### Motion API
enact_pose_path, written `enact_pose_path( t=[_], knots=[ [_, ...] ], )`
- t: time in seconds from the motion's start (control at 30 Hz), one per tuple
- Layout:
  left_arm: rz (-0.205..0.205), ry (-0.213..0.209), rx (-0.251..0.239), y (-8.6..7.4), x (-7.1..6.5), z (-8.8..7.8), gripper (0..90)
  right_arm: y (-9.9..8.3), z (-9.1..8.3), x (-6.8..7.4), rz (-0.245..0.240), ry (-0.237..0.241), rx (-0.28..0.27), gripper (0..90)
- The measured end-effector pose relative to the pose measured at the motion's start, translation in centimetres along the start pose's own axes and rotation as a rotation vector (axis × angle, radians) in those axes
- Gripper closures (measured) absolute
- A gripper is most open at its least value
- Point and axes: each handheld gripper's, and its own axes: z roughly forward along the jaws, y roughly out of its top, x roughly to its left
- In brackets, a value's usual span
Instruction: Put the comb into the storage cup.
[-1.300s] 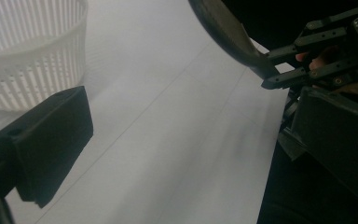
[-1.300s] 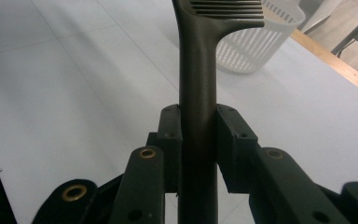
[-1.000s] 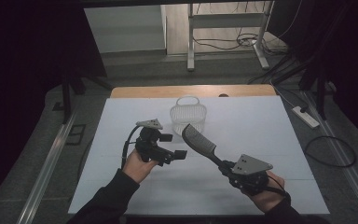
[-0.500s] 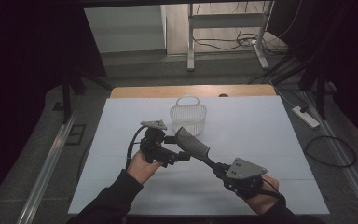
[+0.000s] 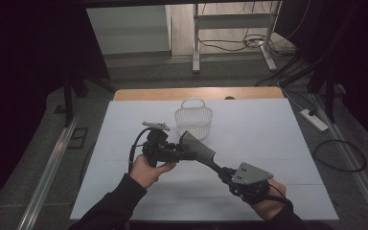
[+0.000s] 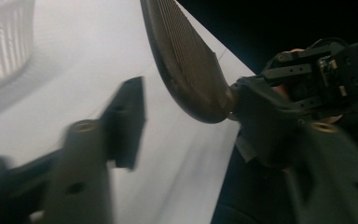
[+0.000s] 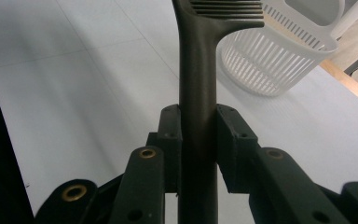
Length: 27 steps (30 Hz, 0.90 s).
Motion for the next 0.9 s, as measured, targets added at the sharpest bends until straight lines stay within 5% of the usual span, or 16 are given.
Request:
enact_pose_path(
  t=[0.17, 0.5, 0.73, 0.9],
  knots=[
    [-0.034, -0.054, 0.008, -0.05, 0.28, 0.14, 65.6, 0.00, 0.06, 0.08, -0.011, -0.001, 0.002, 72.1],
    [-0.126, -0.203, -0.024, -0.35, 0.88, 0.13, 82.0, -0.10, 0.33, 0.16, -0.023, 0.001, 0.009, 72.0],
    [-0.150, -0.207, -0.036, -0.52, 0.96, 0.12, 83.2, -0.15, 0.61, 0.17, -0.024, -0.004, 0.012, 71.2],
    [-0.130, -0.201, -0.040, -0.42, 0.74, 0.01, 83.3, -0.08, 0.65, 0.20, -0.015, -0.001, 0.009, 70.1]
  ],
)
